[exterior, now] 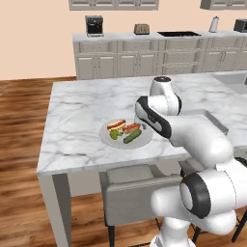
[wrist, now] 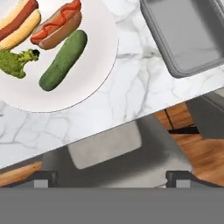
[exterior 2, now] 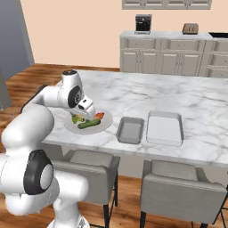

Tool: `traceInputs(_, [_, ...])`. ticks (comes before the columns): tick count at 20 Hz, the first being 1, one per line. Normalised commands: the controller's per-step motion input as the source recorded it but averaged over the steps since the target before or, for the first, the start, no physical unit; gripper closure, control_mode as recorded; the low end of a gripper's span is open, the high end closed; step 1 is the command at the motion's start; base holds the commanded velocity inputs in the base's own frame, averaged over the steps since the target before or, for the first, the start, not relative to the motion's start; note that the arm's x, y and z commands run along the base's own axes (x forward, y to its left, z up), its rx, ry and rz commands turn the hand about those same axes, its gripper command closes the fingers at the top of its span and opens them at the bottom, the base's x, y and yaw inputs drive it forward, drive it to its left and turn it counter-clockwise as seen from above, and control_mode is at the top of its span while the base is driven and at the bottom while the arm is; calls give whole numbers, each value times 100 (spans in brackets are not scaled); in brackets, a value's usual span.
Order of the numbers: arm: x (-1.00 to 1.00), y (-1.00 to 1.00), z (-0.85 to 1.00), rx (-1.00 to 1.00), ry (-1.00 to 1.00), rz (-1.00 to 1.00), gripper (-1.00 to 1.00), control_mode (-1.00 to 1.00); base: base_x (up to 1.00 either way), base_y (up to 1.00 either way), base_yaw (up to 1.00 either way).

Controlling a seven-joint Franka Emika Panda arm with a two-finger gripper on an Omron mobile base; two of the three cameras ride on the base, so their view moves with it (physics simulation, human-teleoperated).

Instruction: Place one cooked food and one vegetable from the large plate to each tupperware container.

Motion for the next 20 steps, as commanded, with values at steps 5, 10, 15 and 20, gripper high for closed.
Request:
traceInputs(5, [54,4,-61,8,11,-5,-100,-100,0,0,0])
traceInputs(10, [56,13,-48,7,6,0,-100,-100,0,0,0])
traceInputs(15, [54,21,-40,0,5,0,-100,-100,0,0,0])
traceInputs(20, [49,16,-33,2,0,0,-100,-100,0,0,0])
